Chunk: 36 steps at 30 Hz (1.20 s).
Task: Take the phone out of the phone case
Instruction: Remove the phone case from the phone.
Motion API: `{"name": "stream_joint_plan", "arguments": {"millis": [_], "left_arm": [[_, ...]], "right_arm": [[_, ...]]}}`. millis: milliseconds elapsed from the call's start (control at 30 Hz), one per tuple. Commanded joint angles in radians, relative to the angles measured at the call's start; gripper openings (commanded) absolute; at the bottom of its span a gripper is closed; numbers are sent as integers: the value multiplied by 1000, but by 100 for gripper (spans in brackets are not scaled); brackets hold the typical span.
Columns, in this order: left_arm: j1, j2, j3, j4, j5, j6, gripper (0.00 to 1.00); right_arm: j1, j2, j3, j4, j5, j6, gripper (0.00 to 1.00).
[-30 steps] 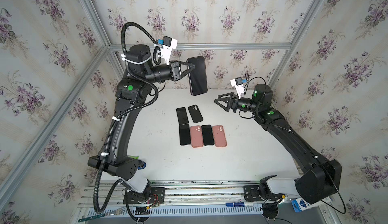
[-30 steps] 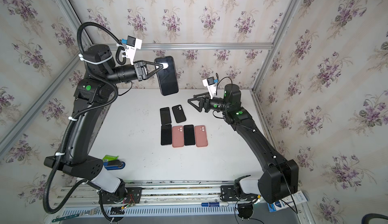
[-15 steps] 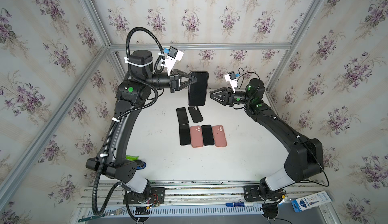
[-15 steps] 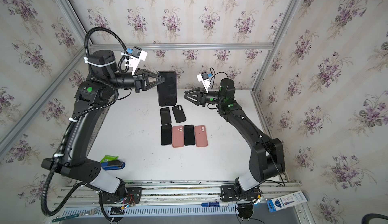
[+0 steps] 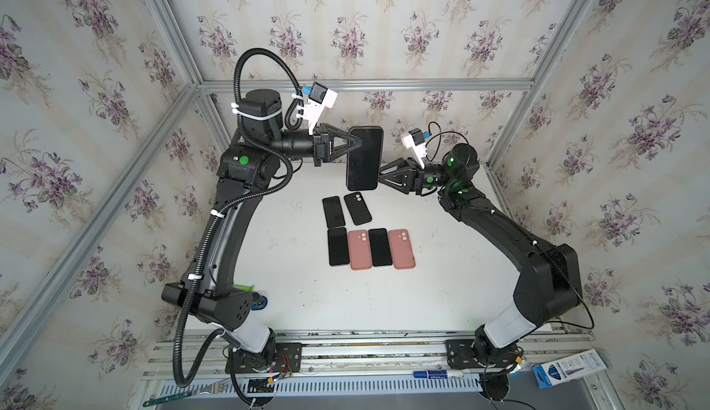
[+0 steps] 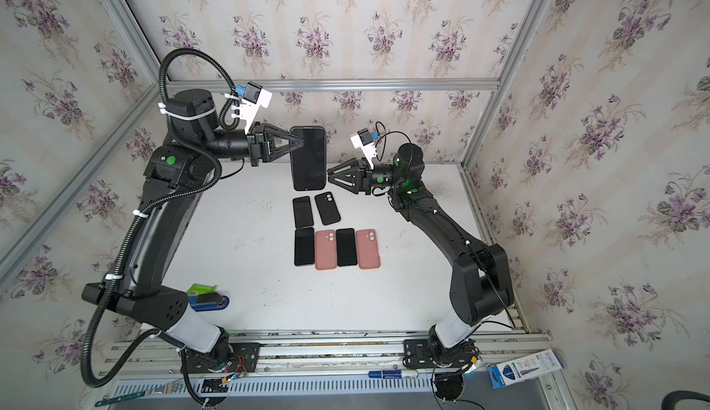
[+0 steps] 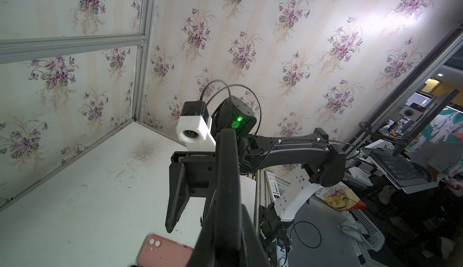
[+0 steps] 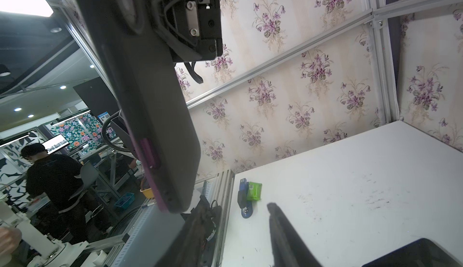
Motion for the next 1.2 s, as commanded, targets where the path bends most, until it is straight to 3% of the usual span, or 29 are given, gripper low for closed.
{"name": "stream_joint_plan", "arguments": {"millis": [0,900,1167], "left_arm": [[-6,2,-1,64,-15,-7,0],[-27,63,60,107,21,-39,0],[-9,75,71,113,-4,-65,0]], "right_arm": [[0,5,-2,51,-7,3,45],[-2,14,-2,24,-16,-39,41],[-31,-5,-50,106,-10,17,41]]}}
